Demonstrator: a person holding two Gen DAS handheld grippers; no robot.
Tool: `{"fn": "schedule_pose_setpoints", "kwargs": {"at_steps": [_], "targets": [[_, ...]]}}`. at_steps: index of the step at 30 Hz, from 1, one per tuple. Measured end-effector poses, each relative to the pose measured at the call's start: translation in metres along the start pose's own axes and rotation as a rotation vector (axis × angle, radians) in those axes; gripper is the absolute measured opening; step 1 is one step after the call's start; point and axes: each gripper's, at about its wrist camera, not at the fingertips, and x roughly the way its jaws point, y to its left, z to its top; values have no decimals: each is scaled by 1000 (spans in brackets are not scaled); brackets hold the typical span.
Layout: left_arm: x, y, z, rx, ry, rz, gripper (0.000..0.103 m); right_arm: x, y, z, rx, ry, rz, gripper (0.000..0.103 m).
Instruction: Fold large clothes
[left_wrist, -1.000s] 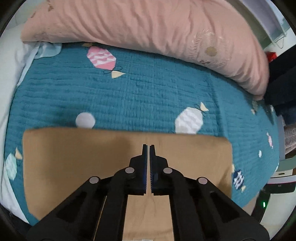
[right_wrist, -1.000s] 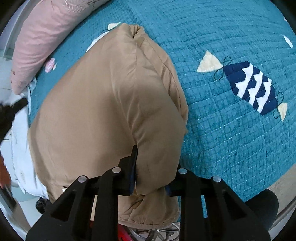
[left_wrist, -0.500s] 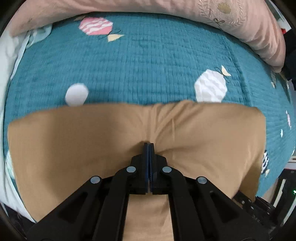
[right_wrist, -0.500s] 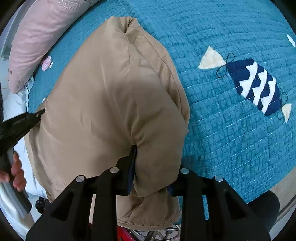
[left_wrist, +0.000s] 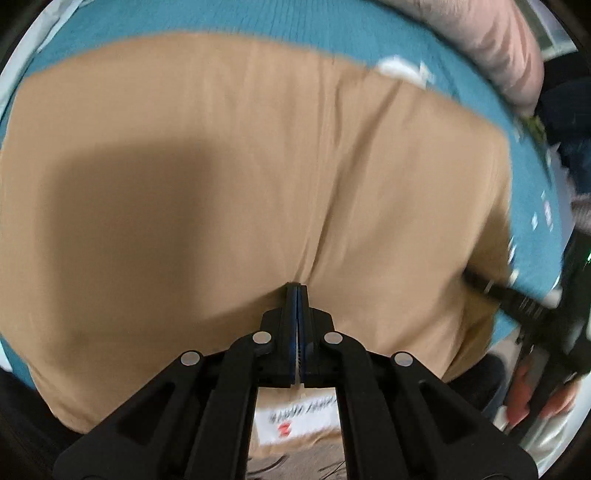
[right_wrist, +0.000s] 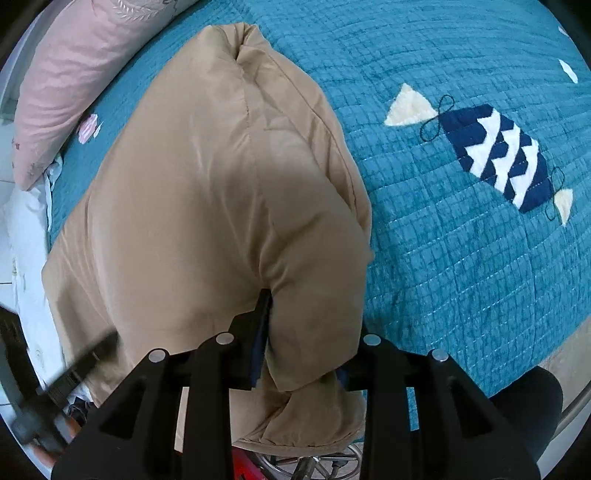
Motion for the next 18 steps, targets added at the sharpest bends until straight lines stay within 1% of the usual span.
{"fn": "schedule_pose_setpoints", "kwargs": {"at_steps": [4, 6, 11, 12, 14, 15, 16, 18], "targets": [[-1, 9, -39, -27, -27, -30, 0, -1, -1, -5, 10, -13, -8, 30], [-2, 13, -49, -32, -10, -38, 0, -1, 0, -7, 10, -22, -18, 30], [-11, 9, -67, 42, 38, -38, 0, -1, 0, -9, 27, -31, -29, 32], [-13, 8, -70, 50, 46, -48, 0, 0, -1, -9, 36, -30, -24, 32], [-19, 7, -71, 55, 70, -83, 1, 2, 3, -7, 40, -25, -20, 32], [-27, 7, -67, 54, 55, -94, 1, 2, 2, -6, 38, -20, -15, 32], [-37, 5, -60, 58, 22, -101, 1, 2, 1, -5, 39, -17, -11, 32], [-50, 1, -39, 57, -24, -115, 1, 1, -2, -3, 40, -10, -2, 32]]}}
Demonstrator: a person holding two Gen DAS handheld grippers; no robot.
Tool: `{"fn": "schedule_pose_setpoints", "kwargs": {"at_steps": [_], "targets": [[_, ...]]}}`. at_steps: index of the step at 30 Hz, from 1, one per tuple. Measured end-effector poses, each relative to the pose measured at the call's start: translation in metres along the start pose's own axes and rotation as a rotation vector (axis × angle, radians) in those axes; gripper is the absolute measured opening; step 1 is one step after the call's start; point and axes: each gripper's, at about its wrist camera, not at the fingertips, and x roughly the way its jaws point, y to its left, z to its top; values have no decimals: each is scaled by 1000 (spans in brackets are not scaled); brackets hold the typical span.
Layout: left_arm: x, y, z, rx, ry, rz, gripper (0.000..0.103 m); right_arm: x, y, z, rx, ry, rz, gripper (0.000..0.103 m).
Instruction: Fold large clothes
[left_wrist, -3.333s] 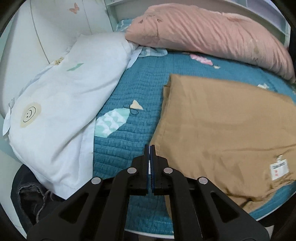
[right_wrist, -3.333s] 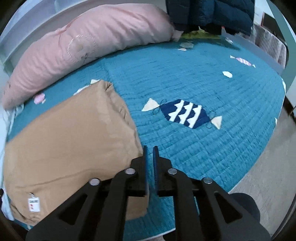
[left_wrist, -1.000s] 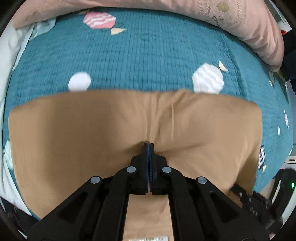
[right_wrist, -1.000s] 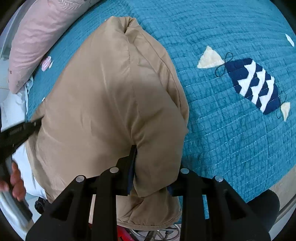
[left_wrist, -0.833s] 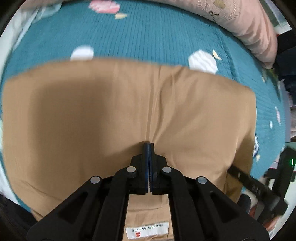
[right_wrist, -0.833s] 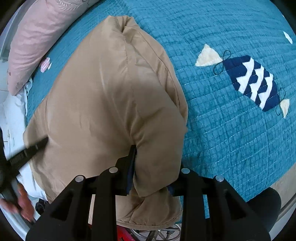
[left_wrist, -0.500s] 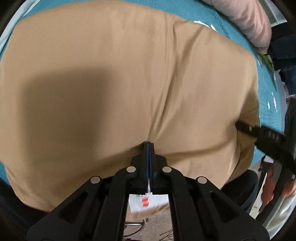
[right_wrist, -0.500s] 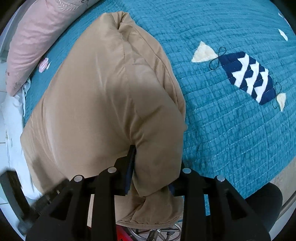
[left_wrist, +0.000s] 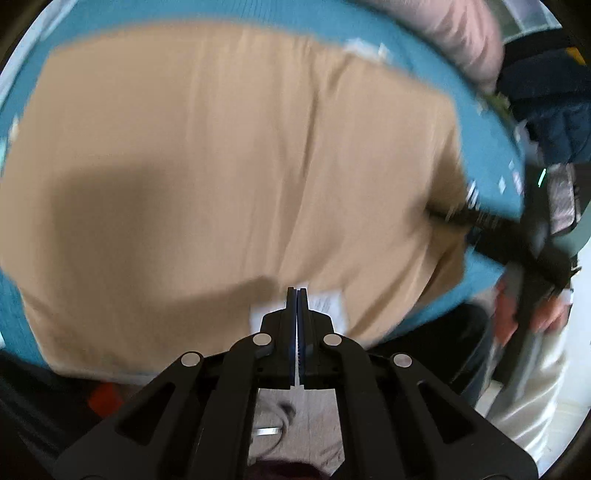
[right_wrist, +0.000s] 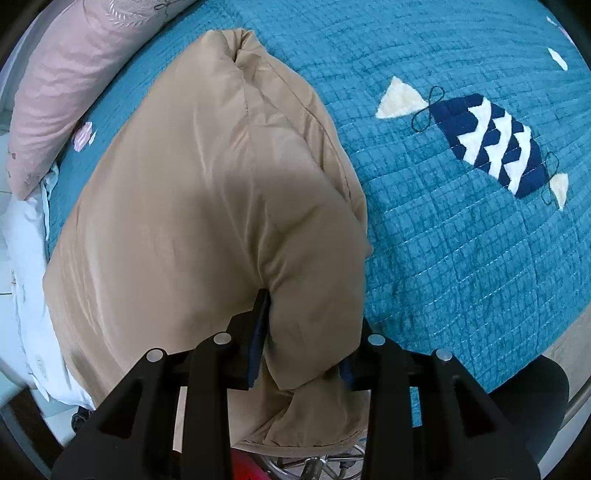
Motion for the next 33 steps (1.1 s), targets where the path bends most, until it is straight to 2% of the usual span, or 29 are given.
{"fn": "schedule_pose_setpoints", "kwargs": {"at_steps": [2, 8, 10, 12, 13, 14, 15, 17, 26, 33], "targets": [[-1, -12, 49, 0, -44, 23, 1, 0, -1, 1, 3, 4, 6, 32], [7, -24, 160, -6, -134, 113, 1, -2, -6, 3, -5, 14, 9, 32], [19, -20, 187, -20, -141, 161, 1, 0, -4, 6, 3, 25, 10, 32], [44, -14, 198, -35, -97, 202, 0, 0, -2, 7, -13, 30, 2, 32], [57, -8, 195, -51, -83, 197, 0, 0, -2, 8, -17, 33, 2, 32], [61, -6, 187, -42, -105, 192, 0, 1, -2, 9, -16, 34, 7, 33], [60, -9, 176, -5, -147, 196, 0, 1, -2, 9, -13, 36, 9, 32], [55, -16, 153, 52, -166, 216, 0, 2, -2, 9, -8, 37, 11, 33], [43, -26, 57, 40, -206, 214, 0, 6, 7, 10, -18, 43, -15, 33], [47, -25, 3, 21, -167, 213, 0, 6, 8, 1, -5, 27, -22, 33]]}}
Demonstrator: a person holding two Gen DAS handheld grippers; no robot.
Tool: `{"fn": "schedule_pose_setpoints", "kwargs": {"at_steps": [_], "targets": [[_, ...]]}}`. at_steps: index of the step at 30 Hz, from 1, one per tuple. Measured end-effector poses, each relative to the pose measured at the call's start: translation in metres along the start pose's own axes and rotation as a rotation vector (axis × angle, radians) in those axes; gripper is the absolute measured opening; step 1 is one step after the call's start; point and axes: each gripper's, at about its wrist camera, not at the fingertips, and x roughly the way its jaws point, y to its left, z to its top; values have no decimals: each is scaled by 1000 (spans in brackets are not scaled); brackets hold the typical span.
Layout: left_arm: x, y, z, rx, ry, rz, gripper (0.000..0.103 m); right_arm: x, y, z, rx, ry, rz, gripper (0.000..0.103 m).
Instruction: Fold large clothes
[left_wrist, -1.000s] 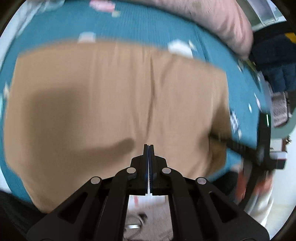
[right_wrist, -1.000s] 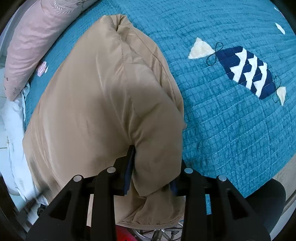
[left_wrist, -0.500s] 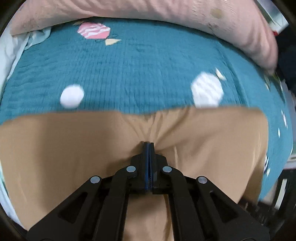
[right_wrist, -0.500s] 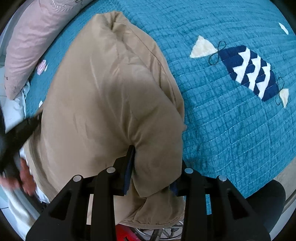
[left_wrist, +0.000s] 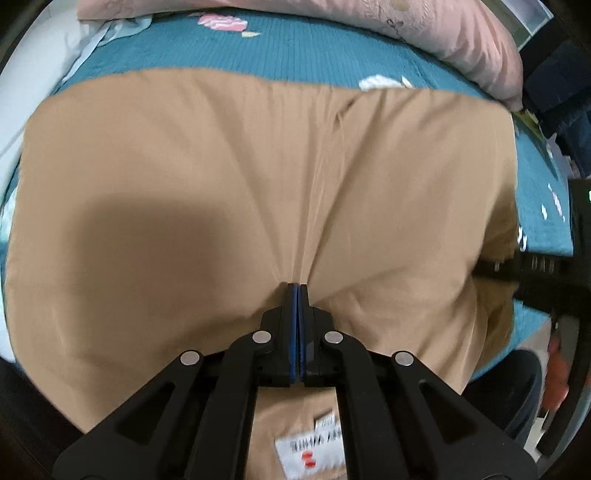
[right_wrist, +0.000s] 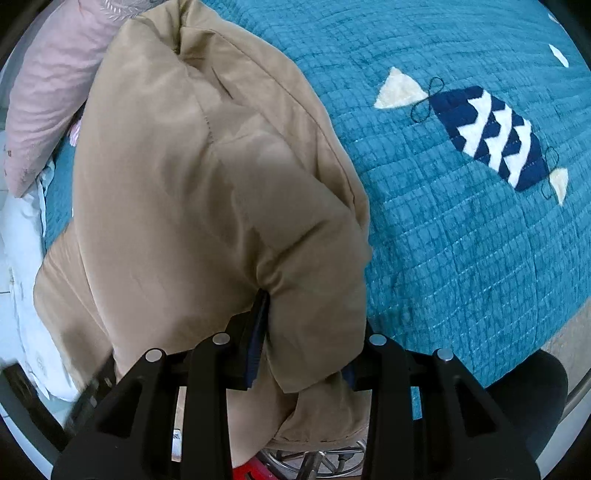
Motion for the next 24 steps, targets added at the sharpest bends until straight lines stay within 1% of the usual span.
{"fn": "schedule_pose_setpoints", "kwargs": {"at_steps": [1, 2, 4, 8, 11, 13, 16, 18, 21, 24], "targets": [[3, 0, -8, -6, 22, -6, 0, 0, 1, -1, -2, -2, -3, 33], [5, 0, -13, -10, 26, -6, 0, 0, 1, -2, -1, -2, -5, 33], [3, -2, -26, 7, 14, 12, 0, -1, 0, -5, 4, -2, -6, 33], [-1, 1, -34, -14, 18, 16, 0, -5, -7, -17, -2, -16, -4, 31], [-3, 9, -34, -40, 1, 4, 0, -8, -17, -27, 32, -23, 41, 23], [-2, 13, -33, -51, -4, 3, 0, -14, -23, -34, 59, -37, 82, 20], [0, 12, -33, -44, -16, 19, 0, -29, -28, -43, 61, -72, 130, 18], [-1, 11, -33, -34, -26, 30, 1, -42, -28, -52, 52, -104, 166, 17], [0, 13, -35, -41, -43, 28, 1, -72, -20, -67, 11, -167, 239, 17], [-1, 14, -40, -48, -57, 15, 1, -100, -1, -83, -63, -230, 259, 17]]}}
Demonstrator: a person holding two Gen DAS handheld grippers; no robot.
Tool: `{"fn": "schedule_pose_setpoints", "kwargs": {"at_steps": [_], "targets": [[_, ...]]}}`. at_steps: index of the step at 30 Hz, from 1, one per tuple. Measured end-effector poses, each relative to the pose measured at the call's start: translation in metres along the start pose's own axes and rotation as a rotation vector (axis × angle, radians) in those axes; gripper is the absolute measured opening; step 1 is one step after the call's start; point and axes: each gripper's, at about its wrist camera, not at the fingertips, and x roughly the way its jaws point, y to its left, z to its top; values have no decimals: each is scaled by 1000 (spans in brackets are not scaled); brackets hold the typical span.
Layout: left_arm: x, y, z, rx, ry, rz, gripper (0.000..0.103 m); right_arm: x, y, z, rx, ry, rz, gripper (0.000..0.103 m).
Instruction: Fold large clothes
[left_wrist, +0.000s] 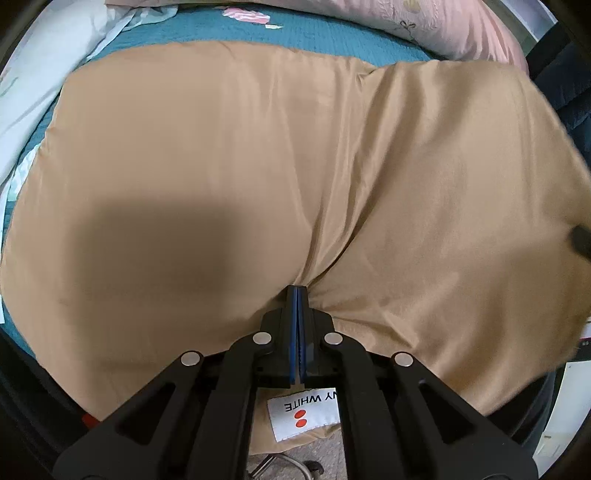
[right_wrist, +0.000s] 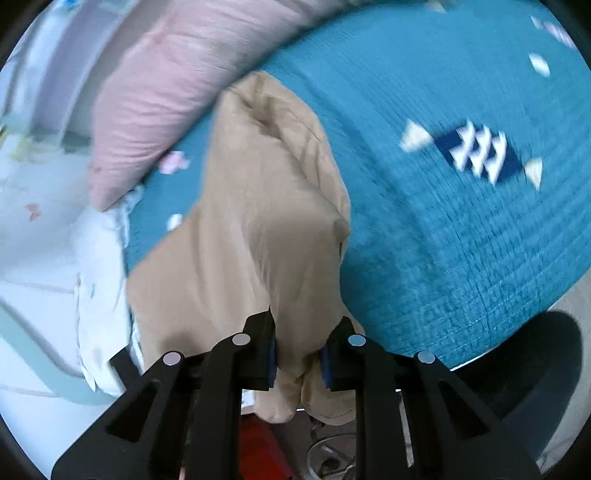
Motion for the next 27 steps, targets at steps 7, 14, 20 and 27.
{"fn": "schedule_pose_setpoints", "kwargs": {"at_steps": [7, 14, 20, 27], "targets": [[-11, 10, -13, -13, -7, -26, 1, -29, 87, -24, -201, -39, 78, 16], [-55, 23, -25, 37, -73, 10, 1, -14, 167, -46, -378, -17, 75, 16], [-97, 66, -41, -11, -122, 14, 1, 8, 214, -62, -462, 24, 81, 16], [-115, 153, -26, -129, -133, 57, 1, 60, 285, -88, -600, 128, 58, 17]]}}
